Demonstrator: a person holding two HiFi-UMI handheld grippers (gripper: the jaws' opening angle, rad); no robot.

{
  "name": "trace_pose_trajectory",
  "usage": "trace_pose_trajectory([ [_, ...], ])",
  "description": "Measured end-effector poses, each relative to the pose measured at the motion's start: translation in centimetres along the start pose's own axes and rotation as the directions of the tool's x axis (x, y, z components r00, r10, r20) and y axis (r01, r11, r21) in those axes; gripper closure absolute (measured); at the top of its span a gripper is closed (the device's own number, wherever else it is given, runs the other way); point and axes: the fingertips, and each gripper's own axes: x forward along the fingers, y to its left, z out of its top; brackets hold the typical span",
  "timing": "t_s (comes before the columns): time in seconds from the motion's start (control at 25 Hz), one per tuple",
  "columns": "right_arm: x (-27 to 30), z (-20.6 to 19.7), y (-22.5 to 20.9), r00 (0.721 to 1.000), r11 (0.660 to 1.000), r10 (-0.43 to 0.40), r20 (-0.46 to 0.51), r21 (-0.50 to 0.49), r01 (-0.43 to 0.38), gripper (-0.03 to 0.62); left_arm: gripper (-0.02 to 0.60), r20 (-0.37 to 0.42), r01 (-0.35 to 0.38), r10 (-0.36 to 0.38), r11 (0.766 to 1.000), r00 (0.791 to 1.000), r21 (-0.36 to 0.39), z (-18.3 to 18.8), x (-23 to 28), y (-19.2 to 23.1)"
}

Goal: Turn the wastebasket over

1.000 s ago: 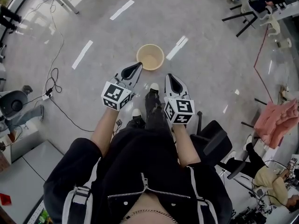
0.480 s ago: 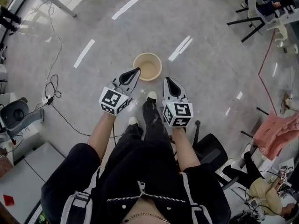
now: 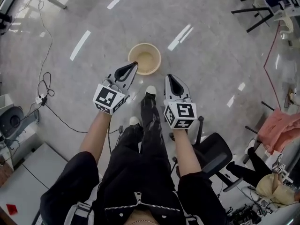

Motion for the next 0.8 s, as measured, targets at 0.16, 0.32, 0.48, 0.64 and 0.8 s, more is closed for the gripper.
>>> trace_pose_trajectory([
  [0.16, 2.6, -4.7, -1.9, 1.0, 1.0, -0.011, -0.022, -0.011, 0.011, 0.582, 0.577, 0.01, -0.016, 0.016, 1.0, 1.0, 0.02, -4.3, 1.0, 1.8],
  [0.32, 5.8, -8.7, -3.5, 1.0, 0.999, -0.019, -0.01, -0.03, 0.018, 0.582, 0.577, 0.02, -0.028, 0.027, 0.999, 0.999, 0.029, -9.0, 1.4, 3.7],
  [0.48, 10.1, -12.4, -5.3, 1.0, 0.998, -0.013, 0.022, -0.068, 0.015, 0.582, 0.577, 0.027, -0.036, 0.036, 0.999, 0.999, 0.033, -15.2, 2.8, 5.8],
  [0.64, 14.6, -16.1, -7.1, 0.999, 0.995, -0.018, 0.045, -0.102, 0.022, 0.582, 0.577, 0.055, -0.048, 0.046, 0.999, 0.997, 0.023, -20.6, 4.6, 8.0],
  [0.8, 18.9, -20.0, -8.5, 0.998, 0.987, -0.017, 0.069, -0.155, 0.027, 0.582, 0.577, 0.083, -0.037, 0.033, 0.998, 0.996, 0.047, -26.0, 6.2, 9.8],
])
